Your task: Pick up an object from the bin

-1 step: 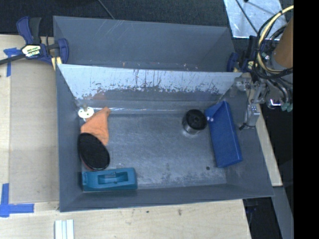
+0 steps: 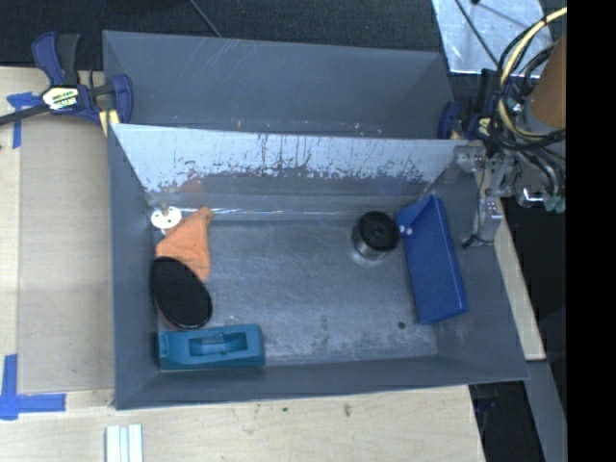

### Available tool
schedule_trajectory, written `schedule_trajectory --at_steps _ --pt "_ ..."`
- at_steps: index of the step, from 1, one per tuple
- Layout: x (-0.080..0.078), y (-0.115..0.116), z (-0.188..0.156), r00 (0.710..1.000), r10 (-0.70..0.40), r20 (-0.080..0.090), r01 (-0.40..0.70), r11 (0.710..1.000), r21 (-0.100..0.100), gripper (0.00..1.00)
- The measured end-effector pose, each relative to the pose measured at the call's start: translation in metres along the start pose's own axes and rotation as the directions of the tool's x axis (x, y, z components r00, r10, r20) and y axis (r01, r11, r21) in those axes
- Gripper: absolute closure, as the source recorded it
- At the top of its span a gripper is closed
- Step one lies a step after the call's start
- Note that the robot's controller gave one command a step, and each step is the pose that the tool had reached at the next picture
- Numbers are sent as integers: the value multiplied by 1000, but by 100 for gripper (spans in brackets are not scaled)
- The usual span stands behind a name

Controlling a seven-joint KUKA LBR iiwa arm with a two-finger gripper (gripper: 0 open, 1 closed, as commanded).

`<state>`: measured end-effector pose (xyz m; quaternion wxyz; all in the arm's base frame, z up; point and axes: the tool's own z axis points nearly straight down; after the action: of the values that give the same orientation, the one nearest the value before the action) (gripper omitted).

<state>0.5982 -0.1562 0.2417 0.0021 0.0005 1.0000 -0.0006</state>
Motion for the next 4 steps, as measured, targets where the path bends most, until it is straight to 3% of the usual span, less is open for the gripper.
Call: schedule_trajectory --at_steps 1,3,4 --pt "-3 15 37 997 -80 3 80 997 1 0" --pt "-8 40 85 1000 14 -1 -14 1000 -1 0" --pt "-19 46 112 974 -227 -2 227 974 -2 0"
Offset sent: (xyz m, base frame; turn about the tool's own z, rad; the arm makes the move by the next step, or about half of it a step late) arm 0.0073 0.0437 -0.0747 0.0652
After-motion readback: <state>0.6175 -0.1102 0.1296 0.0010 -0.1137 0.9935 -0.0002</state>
